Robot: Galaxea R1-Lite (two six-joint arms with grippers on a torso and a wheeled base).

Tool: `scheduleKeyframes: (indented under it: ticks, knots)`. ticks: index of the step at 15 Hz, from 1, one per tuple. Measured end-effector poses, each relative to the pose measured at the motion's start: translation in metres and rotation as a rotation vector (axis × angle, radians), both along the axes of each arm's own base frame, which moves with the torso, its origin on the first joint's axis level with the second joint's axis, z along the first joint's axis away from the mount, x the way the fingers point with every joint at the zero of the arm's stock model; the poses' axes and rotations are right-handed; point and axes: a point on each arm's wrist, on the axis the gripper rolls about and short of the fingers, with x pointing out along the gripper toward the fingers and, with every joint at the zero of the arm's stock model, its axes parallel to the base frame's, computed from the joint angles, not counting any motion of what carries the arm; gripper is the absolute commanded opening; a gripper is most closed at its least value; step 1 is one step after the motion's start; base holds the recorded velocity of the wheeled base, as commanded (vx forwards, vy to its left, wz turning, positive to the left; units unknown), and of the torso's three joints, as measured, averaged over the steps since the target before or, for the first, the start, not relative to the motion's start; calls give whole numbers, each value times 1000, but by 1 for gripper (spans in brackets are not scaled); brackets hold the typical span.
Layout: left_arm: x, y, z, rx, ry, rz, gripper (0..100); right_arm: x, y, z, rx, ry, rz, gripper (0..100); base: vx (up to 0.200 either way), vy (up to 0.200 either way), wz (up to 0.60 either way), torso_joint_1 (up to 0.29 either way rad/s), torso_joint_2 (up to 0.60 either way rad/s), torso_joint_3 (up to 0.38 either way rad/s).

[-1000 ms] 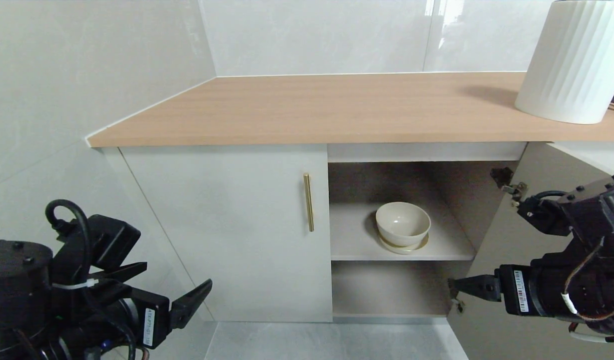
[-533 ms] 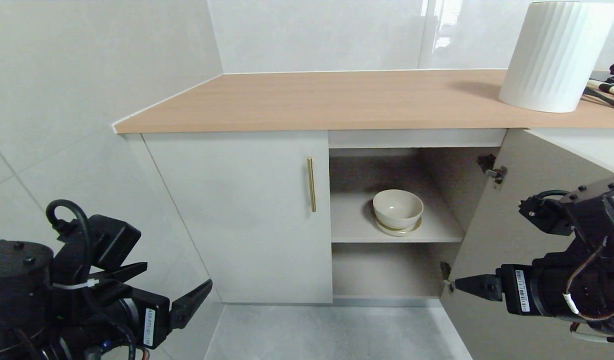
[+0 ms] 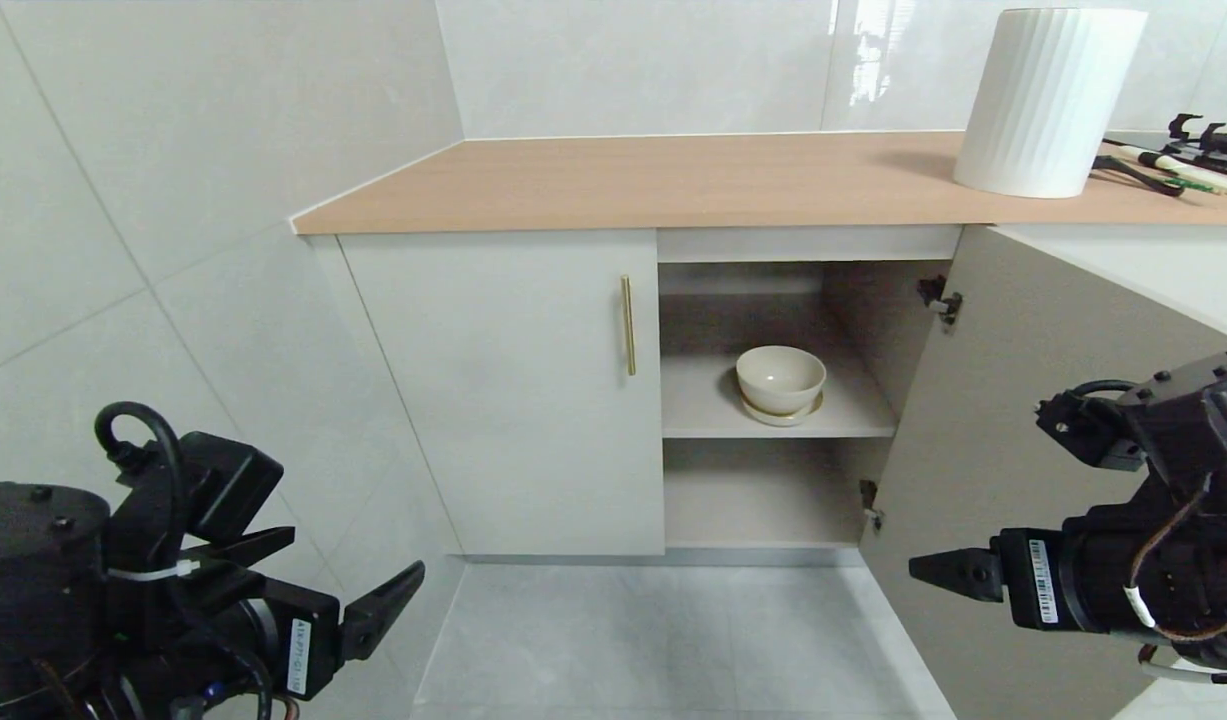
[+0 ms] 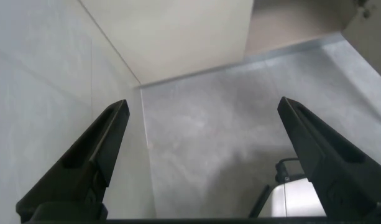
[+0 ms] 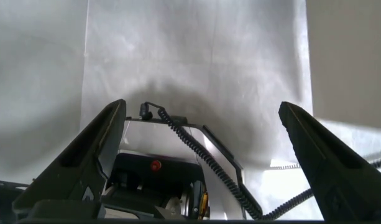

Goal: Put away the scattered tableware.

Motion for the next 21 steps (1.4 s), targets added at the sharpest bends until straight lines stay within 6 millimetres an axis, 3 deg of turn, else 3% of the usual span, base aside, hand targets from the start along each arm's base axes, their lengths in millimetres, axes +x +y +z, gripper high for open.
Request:
scheduleKeyframes:
  ticks: [5,15,21]
  knots:
    - [0,0,0,2,1,0,100,0,0,0,0,1,0,100,-200,0,0,1,0,1]
    - [0,0,-1,5,4,0,100,-1,-2,-2,-15,15,-7,100,0,0,0,0,0,0]
    - [-1,1,-4,39,10,-13,100,-6,-10,-1,-87,92,-35,100,0,-200,0,2,5,2]
